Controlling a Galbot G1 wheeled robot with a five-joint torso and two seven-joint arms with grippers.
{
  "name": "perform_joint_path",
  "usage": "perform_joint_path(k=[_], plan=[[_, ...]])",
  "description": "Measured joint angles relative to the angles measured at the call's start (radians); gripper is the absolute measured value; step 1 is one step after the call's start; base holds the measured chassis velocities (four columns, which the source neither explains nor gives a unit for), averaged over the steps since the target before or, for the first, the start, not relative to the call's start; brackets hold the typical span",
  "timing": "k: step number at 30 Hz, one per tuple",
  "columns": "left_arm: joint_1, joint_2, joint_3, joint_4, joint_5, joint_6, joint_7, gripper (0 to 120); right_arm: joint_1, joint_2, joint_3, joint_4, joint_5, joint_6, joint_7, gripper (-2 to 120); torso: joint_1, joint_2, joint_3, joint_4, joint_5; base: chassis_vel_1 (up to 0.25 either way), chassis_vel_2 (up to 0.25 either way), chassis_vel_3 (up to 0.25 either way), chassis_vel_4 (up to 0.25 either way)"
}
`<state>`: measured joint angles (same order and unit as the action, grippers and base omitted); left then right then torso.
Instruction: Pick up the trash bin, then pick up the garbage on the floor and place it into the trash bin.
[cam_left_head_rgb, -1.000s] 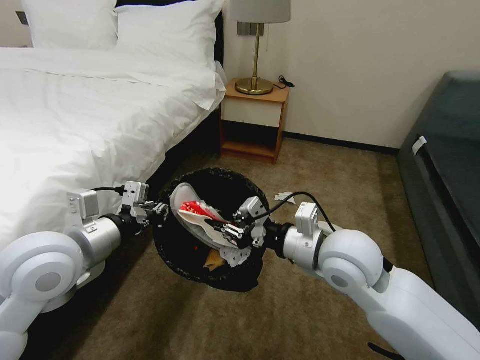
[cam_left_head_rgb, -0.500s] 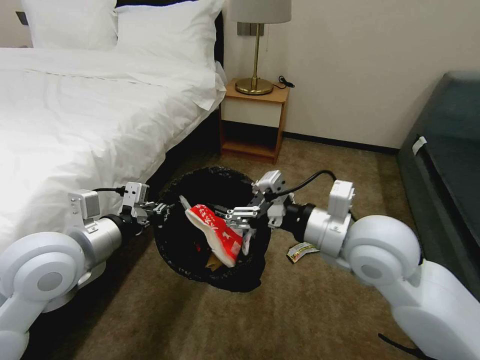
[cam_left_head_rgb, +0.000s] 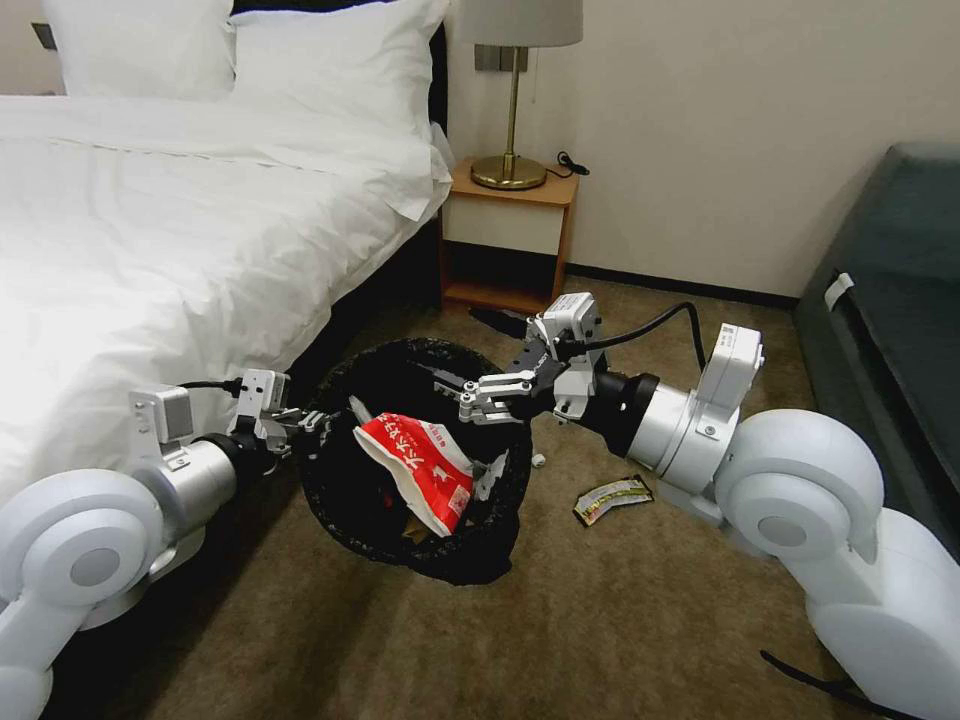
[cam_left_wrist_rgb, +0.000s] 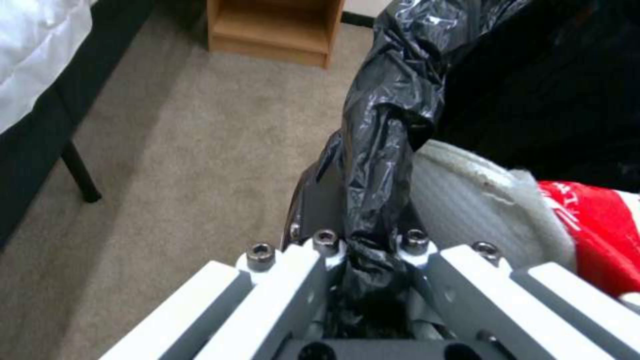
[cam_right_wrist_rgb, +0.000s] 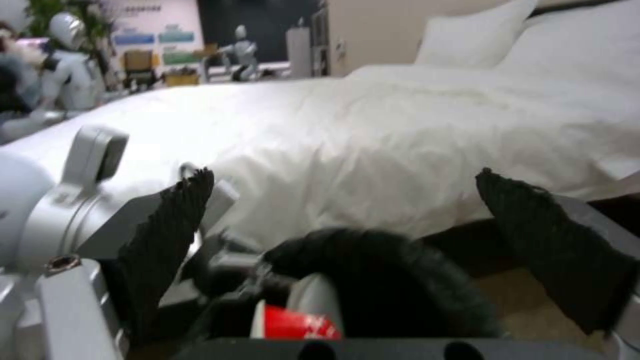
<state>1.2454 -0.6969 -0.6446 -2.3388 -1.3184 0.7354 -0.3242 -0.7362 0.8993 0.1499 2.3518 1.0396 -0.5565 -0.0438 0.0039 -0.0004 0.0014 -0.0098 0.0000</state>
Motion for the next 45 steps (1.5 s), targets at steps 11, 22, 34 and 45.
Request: perform_joint_path(k=[11, 22, 34, 45], plan=[[0.032, -0.017, -0.06, -0.009, -0.001, 0.0, -0.005, 1, -0.104, -0.022, 0.147, -0.045, -0.002, 0.108, 0.219, 100, 0.0, 0.0, 0.0, 0.0, 0.0001, 0.0, 0.0, 0.0, 0.0], [0.035, -0.02, -0.08, -0.013, -0.001, 0.0, -0.012, 1, -0.463, 0.007, 0.433, -0.071, -0.212, 0.146, 0.242, 100, 0.0, 0.0, 0.0, 0.0, 0.0, 0.0, 0.0, 0.0, 0.0], [0.04, -0.029, -0.083, -0.009, 0.009, 0.0, -0.012, 1, -0.745, 0.143, 0.562, -0.038, -0.474, 0.217, 0.174, 100, 0.0, 0.0, 0.0, -0.0001, 0.0001, 0.0, 0.0, 0.0, 0.0], [0.042, -0.031, -0.082, -0.01, 0.036, 0.0, -0.008, 1, -0.798, 0.205, 0.605, -0.022, -0.499, 0.224, 0.17, 100, 0.0, 0.0, 0.0, 0.0001, -0.0001, 0.0, 0.0, 0.0, 0.0]])
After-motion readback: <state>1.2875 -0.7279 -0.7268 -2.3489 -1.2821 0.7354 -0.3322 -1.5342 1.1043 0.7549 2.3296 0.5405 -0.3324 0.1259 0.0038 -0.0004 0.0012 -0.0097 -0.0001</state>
